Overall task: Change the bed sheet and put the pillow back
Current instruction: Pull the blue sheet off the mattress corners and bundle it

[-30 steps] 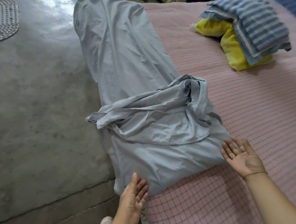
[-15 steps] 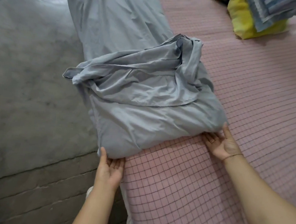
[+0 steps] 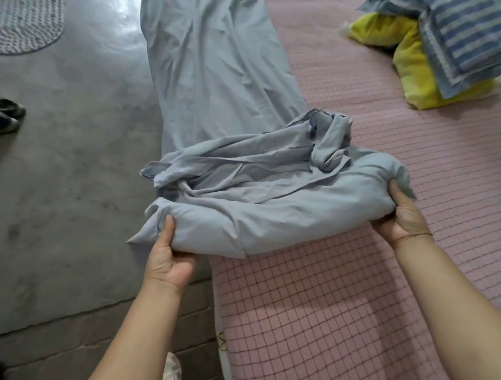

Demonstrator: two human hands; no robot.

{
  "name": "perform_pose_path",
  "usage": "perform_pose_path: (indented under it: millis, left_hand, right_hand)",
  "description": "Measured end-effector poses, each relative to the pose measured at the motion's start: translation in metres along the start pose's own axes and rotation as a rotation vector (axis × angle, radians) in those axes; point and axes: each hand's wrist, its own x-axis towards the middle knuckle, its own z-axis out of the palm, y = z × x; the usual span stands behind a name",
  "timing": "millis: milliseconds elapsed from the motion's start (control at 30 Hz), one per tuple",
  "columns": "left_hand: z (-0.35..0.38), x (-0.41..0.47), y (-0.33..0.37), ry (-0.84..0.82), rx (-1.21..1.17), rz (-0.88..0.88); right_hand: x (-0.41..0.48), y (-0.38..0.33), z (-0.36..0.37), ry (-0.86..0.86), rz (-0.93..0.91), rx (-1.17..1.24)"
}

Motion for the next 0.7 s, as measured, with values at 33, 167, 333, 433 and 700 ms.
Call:
perform_pose_path:
  millis: [33,167,333,433,700]
  left_hand:
    - [0.009,0.003,0.009,-0.03,-0.004,0.017]
    - [0.044,0.024,0.049,-0.067,0.042,0.014]
    - [0.099,0.044,0.093,-0.06,0.06,-0.007]
    - [0.131,0.063,0.12,-0.025,0.101,0.043]
    - [0.208,0.143,0.182,-0.026,0.201,0.09]
  right_hand:
    - [0.001,-0.007,0.009,-0.016,-0.019,0.008]
    - [0.004,-0.026,0.056,-0.015,-0.075,0.061]
    - [0.028,-0.037,0.111,0.02,-0.144,0.104]
    - [0.046,-0.044,0.15,0.027,-0.187,0.114]
    - [0.122,-0.06,0.244,-0.029,-0.189,0.202]
